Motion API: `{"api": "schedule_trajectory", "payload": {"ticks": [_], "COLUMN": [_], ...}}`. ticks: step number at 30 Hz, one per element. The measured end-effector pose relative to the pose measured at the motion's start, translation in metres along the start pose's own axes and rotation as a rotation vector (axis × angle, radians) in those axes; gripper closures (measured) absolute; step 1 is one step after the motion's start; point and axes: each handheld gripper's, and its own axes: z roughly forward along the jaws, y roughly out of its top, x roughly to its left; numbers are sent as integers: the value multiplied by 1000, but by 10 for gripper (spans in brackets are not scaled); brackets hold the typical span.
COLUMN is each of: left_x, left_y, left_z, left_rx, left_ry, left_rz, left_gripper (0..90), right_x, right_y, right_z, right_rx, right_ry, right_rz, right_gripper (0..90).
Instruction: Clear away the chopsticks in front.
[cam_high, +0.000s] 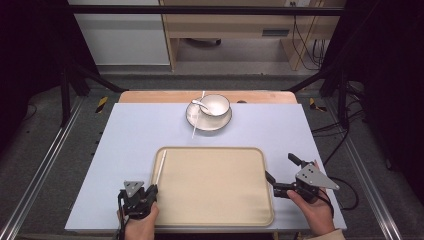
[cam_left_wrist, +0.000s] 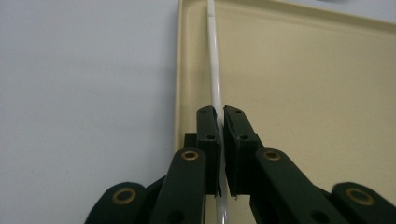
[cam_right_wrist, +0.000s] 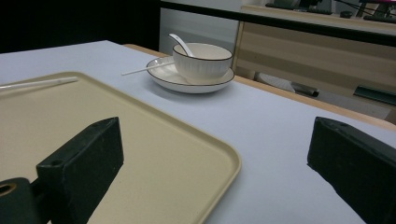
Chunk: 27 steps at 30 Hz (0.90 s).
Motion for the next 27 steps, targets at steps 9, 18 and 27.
{"api": "schedule_trajectory", "payload": {"ticks": [9,18,27], "left_x": [-2,2,0], "left_y": [3,0,-3], "left_z": [5,5,8], "left_rx": [5,4,9], "left_ry": [5,-1,4], "left_rz": [-2,-16,8], "left_gripper": [847,845,817], "right_x": [0,1,2], "right_y": [0,0,-1], "right_z": [0,1,1], "right_rx": [1,6,12], "right_ry": [1,10,19], "right_rz": [-2,-3,-4], "right_gripper": [35,36,39]}}
